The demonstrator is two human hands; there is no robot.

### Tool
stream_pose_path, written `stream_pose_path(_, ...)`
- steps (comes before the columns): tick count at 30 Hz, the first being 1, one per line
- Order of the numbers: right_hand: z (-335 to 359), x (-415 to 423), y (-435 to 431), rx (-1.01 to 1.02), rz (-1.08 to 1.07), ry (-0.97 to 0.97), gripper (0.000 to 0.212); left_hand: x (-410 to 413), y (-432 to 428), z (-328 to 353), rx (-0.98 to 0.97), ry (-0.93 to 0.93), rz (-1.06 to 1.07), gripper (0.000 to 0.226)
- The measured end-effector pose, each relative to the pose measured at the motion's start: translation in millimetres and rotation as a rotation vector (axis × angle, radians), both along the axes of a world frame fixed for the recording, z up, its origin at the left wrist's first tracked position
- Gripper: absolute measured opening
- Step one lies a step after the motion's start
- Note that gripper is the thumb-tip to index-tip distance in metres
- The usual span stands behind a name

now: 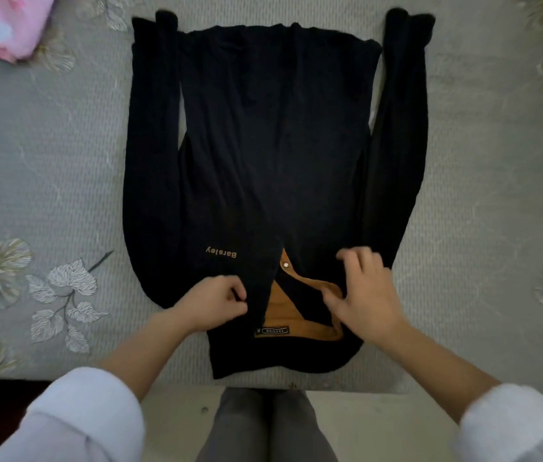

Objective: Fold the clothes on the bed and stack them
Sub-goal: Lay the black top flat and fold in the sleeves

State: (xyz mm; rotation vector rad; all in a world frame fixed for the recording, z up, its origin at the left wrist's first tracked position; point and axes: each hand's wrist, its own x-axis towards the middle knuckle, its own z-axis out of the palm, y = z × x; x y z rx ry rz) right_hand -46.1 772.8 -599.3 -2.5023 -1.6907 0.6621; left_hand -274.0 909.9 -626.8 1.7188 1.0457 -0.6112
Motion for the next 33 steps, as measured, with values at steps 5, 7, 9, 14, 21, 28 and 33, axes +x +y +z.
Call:
stream_pose_path(5,-9.7,-1.9,26.4,-0.555,-0.213,0.469,0.024,21.0,12.4,-10.5,-0.063,0.038,-0.007,0.007)
stream_pose_path(7,-11.6,-19.1,17.8,-0.628,-0.044,0.649,0.025,20.6,12.5,-14.4,-0.087,0.064,-0.038,0.01)
stream_pose_path(9,-11.6,-31.9,10.6,-0.679,0.059,0.708,0.036,18.5,12.4,-17.4,-0.121,0.062,-0.034,0.011)
stream_pose_path(14,-10.2,1.7,51.5,-0.382,-0.237,0.657,0.016,29.9,41.6,-12.5,0.007,-0.044,0.094,0.009)
stream_pose_path(21,-18.1,75.7,163.9,-0.166,-0.389,0.555,0.01,81.9,144.0,-16.3,0.392,-0.168,0.245,0.016)
stream_pose_path(28,-43.7,140.4,268.5,0.085,-0.416,0.324,0.021,127.2,258.2,-30.1,0.706,-0.214,0.424,0.017)
stream_pose_path(33,-60.3,176.9,320.8,0.205,-0.376,0.223,0.043,150.0,328.3,-47.0,0.842,-0.277,0.434,0.04)
